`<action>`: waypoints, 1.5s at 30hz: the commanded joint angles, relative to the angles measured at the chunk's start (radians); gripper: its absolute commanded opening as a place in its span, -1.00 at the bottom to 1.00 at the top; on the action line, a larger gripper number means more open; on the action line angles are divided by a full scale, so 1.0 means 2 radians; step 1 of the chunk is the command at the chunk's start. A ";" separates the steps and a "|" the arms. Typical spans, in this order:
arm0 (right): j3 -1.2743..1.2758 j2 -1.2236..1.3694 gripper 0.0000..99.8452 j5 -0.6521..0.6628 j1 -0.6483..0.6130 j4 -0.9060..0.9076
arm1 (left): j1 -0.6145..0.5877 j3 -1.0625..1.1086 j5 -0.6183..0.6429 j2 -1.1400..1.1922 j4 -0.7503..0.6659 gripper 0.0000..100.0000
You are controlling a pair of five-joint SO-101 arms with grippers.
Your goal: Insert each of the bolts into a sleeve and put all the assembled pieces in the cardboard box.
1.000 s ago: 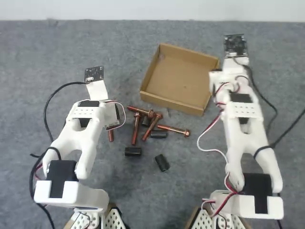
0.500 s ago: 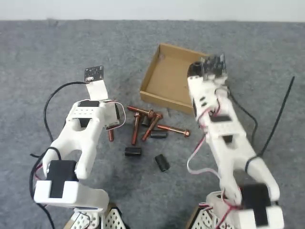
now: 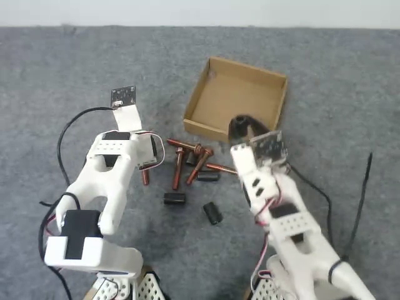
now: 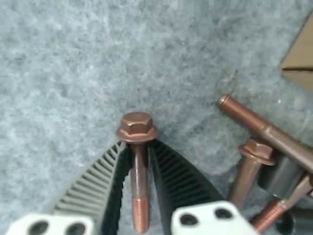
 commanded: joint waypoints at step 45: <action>-0.166 0.522 -0.99 -0.077 -0.016 -0.478 | -0.002 -0.007 -0.005 -0.035 -0.024 -0.98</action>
